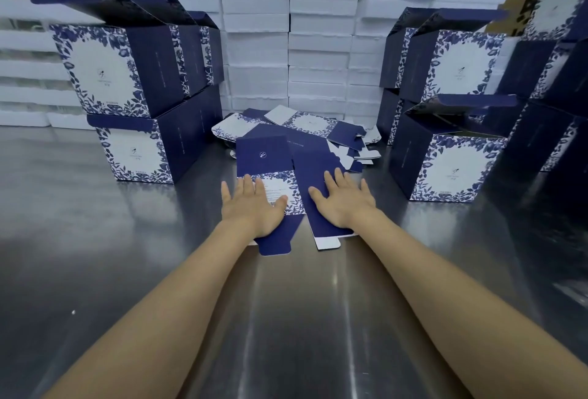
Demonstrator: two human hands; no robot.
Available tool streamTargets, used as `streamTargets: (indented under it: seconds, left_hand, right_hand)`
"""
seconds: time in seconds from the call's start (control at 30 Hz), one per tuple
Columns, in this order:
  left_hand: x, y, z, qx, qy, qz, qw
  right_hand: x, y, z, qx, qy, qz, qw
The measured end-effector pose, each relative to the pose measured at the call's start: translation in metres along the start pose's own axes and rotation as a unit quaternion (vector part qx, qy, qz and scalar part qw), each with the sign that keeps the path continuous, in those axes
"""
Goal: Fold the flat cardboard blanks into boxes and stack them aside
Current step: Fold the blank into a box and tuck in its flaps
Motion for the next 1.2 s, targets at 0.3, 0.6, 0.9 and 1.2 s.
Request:
streamTargets:
  seconds: [0.3, 0.6, 0.9, 1.2]
  left_hand:
    - [0.014, -0.032, 0.029, 0.446, 0.188, 0.038, 0.874]
    - [0.021, -0.033, 0.042, 0.729, 0.202, -0.040, 0.653]
    - [0.036, 0.016, 0.037, 0.529, 0.095, -0.228, 0.812]
    - [0.038, 0.022, 0.038, 0.388, 0.142, -0.204, 0.888]
  right_hand:
    - [0.031, 0.037, 0.052, -0.438, 0.278, -0.046, 0.854]
    - [0.036, 0.052, 0.053, -0.609, 0.220, -0.015, 0.762]
    - [0.031, 0.033, 0.042, -0.736, 0.117, -0.007, 0.667]
    - [0.034, 0.003, 0.037, -0.562, -0.005, 0.137, 0.816]
Point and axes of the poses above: each hand's wrist, its own x-axis away from the middle knuckle, its own z-axis out of the back of the hand, y = z × x, the point moved 8 cm from there along -x, towards the middle knuckle, and after that the axes turned 9 degrees about -x, right-handed, at the moved point
